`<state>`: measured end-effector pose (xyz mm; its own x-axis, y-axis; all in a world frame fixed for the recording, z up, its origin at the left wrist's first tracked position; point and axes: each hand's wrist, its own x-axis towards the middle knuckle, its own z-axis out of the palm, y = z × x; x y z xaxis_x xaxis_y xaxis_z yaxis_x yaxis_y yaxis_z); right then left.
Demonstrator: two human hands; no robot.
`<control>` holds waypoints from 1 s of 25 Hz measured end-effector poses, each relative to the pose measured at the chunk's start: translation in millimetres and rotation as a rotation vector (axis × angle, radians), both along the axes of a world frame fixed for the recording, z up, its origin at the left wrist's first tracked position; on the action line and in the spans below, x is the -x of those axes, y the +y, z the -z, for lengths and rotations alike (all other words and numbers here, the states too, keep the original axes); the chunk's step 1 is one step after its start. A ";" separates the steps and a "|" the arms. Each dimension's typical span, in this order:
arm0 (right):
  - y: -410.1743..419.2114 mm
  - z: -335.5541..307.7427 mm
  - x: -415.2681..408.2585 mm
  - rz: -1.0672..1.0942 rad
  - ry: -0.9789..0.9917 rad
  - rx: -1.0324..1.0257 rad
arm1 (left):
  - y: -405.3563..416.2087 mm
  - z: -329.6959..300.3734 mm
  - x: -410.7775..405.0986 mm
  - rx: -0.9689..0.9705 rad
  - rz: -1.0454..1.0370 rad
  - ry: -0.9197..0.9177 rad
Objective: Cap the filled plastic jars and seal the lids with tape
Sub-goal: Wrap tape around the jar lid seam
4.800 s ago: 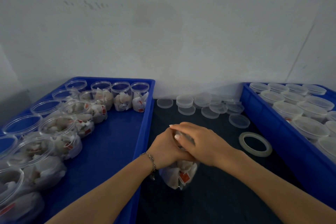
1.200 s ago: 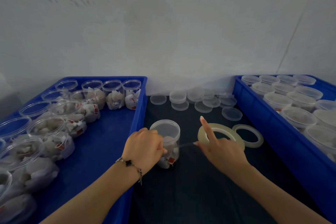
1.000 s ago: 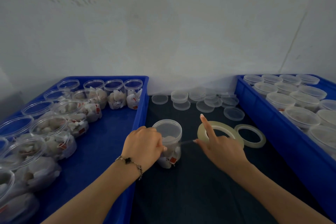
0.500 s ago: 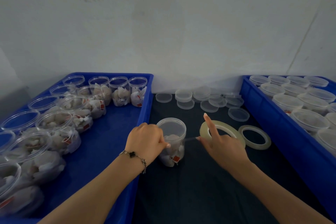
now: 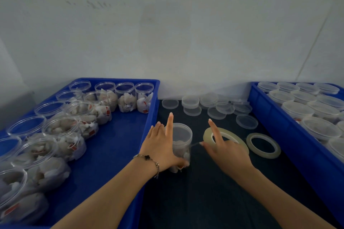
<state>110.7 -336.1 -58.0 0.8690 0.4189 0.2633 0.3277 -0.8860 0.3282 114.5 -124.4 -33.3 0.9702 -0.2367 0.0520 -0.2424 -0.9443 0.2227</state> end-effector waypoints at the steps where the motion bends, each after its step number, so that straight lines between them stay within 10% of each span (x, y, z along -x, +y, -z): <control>1: 2.2 -2.9 2.2 0.025 0.022 -0.074 | -3.8 0.5 -0.6 0.061 -0.036 -0.020; 5: -0.3 -13.7 10.5 0.172 0.174 -0.448 | -5.9 -5.9 -3.2 0.406 -0.125 0.071; 25: 24.3 -71.6 13.4 0.127 0.283 -0.576 | 4.7 -41.5 28.2 1.352 0.155 0.362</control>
